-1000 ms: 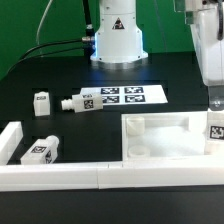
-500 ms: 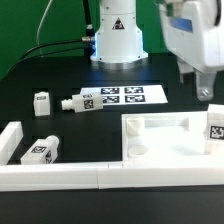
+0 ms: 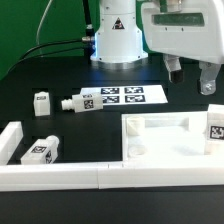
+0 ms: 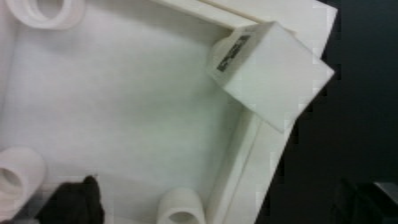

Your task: Assemble square table

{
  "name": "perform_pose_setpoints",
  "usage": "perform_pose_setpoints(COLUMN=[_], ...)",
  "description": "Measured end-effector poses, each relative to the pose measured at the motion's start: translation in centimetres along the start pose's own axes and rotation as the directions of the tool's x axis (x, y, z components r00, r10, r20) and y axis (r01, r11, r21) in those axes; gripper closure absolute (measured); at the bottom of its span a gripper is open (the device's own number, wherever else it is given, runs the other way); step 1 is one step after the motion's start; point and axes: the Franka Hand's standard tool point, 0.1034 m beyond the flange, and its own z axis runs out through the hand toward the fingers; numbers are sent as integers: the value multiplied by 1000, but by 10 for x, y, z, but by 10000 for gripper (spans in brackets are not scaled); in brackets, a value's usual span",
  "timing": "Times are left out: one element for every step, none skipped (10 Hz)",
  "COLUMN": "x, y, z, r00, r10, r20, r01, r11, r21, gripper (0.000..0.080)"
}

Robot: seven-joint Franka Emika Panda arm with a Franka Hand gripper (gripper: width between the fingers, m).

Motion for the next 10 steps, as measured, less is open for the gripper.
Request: perform_pose_setpoints(x=[14,30,43,47,43,42,43,44,55,70], y=[22,49,69,72,68,68,68,70,86,123], z=[-2,-3,-4,-7,-6,-5,-5,-4,-2,5], r00=[999,998,996,994,995,996,995,995,992,988], r10=[43,68,91,103,94,90,91,91,109,132], r20=[7,-1,-21,-30,-28,-28,-28,-30,-56,-82], r01=[-43,-68,-92,-103,-95,-91,-91,-92,-109,-130], r11=[999,997,996,995,995,996,996,996,994,991], r21=[-12,-27,-24,-13,-14,-14,-14,-15,18,24], gripper=[150,150,150,150,150,150,150,150,150,150])
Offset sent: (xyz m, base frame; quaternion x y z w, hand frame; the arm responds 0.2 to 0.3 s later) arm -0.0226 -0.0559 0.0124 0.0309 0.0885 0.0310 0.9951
